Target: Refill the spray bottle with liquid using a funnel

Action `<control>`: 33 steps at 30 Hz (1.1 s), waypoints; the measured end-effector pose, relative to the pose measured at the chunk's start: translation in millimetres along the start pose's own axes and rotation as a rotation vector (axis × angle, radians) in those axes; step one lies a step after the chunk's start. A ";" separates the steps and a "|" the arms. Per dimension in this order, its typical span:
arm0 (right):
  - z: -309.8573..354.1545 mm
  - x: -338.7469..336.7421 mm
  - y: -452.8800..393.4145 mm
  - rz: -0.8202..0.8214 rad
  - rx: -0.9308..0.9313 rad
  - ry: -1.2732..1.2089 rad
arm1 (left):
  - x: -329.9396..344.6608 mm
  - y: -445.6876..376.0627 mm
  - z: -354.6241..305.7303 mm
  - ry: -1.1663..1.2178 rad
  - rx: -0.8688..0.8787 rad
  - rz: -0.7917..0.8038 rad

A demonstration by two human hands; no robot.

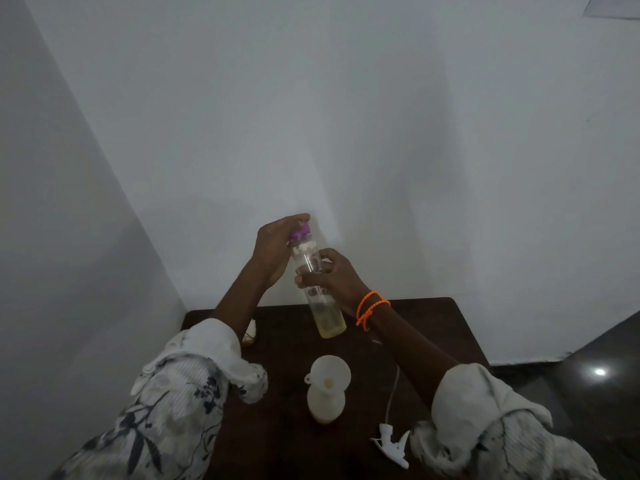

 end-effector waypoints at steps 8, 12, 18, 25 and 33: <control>3.7 -3.9 5.8 -0.004 -0.031 -0.073 | -9.8 -0.8 0.1 0.046 0.006 0.021; -3.4 -3.5 2.1 0.022 -0.016 -0.047 | -6.1 1.0 2.8 0.112 -0.055 0.071; 4.4 -3.7 5.1 0.082 -0.008 -0.114 | -25.5 3.2 17.2 0.017 -0.072 -0.037; 0.7 -6.0 1.1 0.103 0.012 -0.115 | -34.4 9.2 18.5 0.008 -0.058 -0.076; -2.9 -2.8 -3.8 0.062 0.002 -0.110 | -35.2 7.9 24.5 -0.061 -0.090 -0.100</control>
Point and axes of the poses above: each hand's wrist, its own y-axis away from the middle knuckle, its own x-axis out of the palm, z = x × y, the point moved 7 cm from there along -y, towards the middle knuckle, and after that the axes turned 11 degrees about x, right-handed, at the moved point
